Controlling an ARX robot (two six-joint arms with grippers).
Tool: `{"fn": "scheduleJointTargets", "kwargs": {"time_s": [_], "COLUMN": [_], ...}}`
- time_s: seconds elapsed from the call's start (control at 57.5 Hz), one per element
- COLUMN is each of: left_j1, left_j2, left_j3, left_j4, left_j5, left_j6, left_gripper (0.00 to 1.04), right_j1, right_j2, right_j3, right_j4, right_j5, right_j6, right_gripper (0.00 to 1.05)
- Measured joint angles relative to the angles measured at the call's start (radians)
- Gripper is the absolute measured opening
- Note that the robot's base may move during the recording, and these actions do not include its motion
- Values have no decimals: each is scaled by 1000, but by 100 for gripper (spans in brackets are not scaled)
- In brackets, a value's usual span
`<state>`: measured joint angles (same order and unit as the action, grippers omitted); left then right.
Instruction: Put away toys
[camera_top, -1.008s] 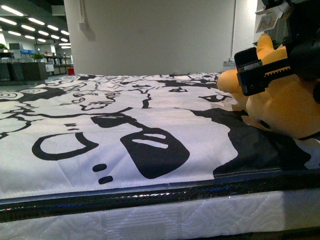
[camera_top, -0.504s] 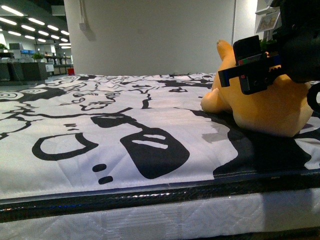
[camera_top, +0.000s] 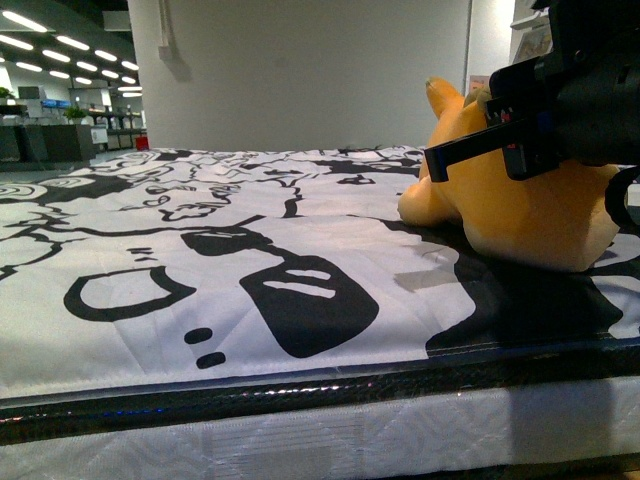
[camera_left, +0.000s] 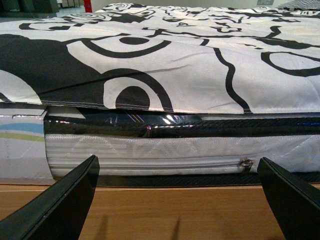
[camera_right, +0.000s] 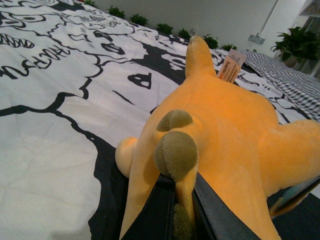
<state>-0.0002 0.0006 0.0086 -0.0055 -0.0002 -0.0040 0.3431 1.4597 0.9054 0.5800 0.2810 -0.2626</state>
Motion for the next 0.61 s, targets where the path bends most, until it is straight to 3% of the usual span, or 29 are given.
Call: {"fn": "scheduleJointTargets", "kwargs": {"time_s": [0.243,0.608], "left_j1": [0,0], "left_j2": [0,0], "left_j3": [0,0], "left_j4": [0,0], "left_j5": [0,0], "left_j6": [0,0], "left_gripper": [98,98], "right_j1": [-3,-129], "right_j2": [27,82], "right_j3": [14,206], "right_j4": [11,-48], "right_j5": [1,-140], "right_j6": [13,96], "right_gripper": [6,6]}}
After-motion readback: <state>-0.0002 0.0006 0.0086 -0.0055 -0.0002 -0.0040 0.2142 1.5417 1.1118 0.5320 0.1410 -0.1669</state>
